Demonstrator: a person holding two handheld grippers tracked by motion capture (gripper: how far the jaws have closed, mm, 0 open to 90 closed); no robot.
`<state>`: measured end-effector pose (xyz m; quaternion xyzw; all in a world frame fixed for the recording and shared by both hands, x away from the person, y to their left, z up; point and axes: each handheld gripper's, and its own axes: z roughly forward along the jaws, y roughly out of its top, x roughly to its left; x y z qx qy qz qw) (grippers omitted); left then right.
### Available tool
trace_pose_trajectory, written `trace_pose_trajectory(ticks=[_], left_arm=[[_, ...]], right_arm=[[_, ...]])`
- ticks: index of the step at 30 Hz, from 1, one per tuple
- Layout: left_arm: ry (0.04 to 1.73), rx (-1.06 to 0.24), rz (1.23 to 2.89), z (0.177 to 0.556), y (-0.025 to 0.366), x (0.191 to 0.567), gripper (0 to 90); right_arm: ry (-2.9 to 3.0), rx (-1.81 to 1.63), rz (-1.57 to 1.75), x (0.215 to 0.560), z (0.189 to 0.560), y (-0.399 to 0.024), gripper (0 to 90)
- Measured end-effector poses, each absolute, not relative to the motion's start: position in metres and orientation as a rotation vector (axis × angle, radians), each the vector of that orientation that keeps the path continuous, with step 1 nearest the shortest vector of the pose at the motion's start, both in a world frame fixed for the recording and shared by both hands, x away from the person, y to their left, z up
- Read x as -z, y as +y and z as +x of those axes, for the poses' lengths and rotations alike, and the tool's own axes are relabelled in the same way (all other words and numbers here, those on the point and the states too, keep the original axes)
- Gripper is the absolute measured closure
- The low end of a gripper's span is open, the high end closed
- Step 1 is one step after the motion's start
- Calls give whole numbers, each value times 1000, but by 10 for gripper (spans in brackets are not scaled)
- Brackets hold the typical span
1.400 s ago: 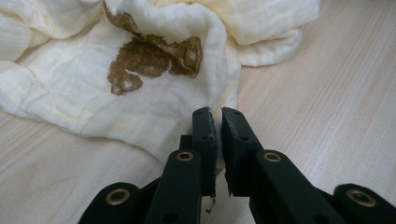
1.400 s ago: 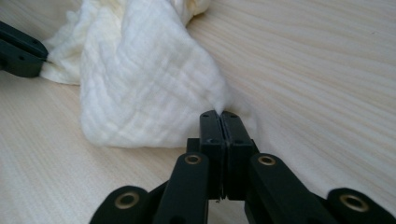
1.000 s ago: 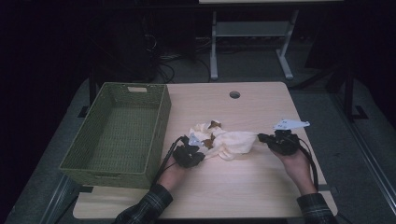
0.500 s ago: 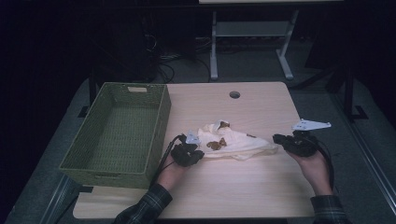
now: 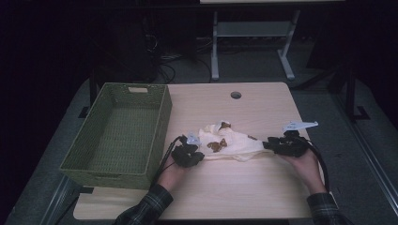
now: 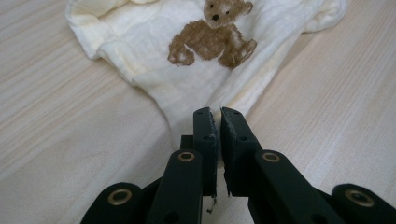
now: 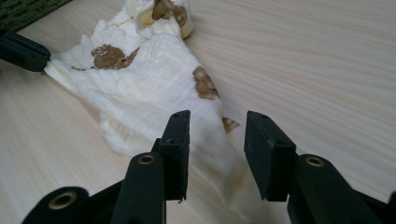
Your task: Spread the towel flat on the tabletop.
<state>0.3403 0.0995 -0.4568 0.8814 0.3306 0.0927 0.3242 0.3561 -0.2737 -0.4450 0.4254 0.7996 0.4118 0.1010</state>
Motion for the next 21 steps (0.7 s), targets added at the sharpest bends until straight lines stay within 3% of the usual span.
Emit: trace_pose_trajectory(ticks=[6,21], left_arm=[[878,-227,2316,340,98,459,842],[878,-223,2316,340,99,460,840]], right_arm=[[2396,-1177,1261,453,362,-266,877],[2492,-1363,946,416,312,-222,890]])
